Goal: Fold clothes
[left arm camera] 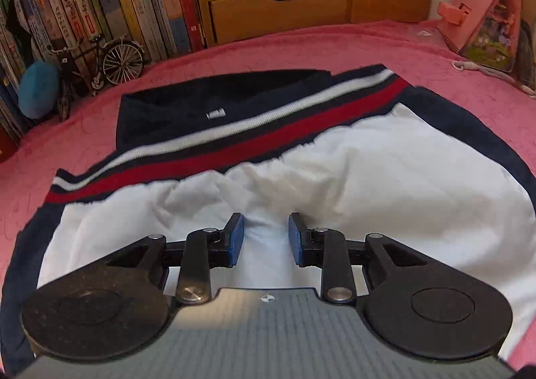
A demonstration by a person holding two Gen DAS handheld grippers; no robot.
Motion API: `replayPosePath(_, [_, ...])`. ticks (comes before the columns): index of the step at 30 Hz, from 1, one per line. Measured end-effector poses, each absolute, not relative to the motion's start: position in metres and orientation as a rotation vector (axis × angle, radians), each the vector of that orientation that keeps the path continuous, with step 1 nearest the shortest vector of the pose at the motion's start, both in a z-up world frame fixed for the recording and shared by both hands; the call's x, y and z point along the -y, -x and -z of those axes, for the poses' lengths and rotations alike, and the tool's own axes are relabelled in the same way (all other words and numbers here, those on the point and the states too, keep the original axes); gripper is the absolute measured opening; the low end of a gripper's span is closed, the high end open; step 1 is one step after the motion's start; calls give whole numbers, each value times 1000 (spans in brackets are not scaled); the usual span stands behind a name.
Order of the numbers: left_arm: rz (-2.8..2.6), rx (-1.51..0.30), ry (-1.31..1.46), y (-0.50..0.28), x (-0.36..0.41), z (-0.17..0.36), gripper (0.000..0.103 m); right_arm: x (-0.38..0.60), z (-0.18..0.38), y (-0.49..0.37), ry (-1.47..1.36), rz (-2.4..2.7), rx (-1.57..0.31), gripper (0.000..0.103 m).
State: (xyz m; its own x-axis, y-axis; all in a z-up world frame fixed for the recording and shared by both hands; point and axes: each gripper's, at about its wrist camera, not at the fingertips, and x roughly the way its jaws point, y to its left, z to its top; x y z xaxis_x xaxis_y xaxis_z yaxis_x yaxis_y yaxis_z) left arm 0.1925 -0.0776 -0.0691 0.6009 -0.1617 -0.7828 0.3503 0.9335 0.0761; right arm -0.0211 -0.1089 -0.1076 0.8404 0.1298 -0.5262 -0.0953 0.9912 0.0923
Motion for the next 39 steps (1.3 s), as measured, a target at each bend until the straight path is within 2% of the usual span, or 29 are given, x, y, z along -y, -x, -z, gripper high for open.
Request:
replayPosePath(4, [248, -872, -195, -229, 79, 69, 32, 108, 108, 23, -63, -124, -560, 40])
replayPosePath(13, [265, -764, -240, -216, 79, 78, 35, 108, 108, 25, -65, -124, -560, 39])
replayPosePath(17, [265, -766, -249, -219, 78, 75, 43, 106, 108, 27, -60, -122, -560, 39])
replayPosePath(19, [231, -737, -257, -217, 76, 78, 55, 105, 108, 27, -59, -121, -561, 39])
replayPosePath(21, [189, -703, -266, -214, 73, 82, 87, 105, 107, 28, -58, -121, -560, 40])
replayPosePath(22, [168, -685, -265, -213, 72, 85, 93, 105, 107, 28, -58, -121, -560, 40])
replayPosePath(23, [147, -667, -261, -212, 69, 87, 103, 105, 107, 28, -58, -121, -560, 40])
replayPosePath(39, [149, -646, -231, -213, 63, 88, 103, 105, 105, 23, -45, -117, -562, 40])
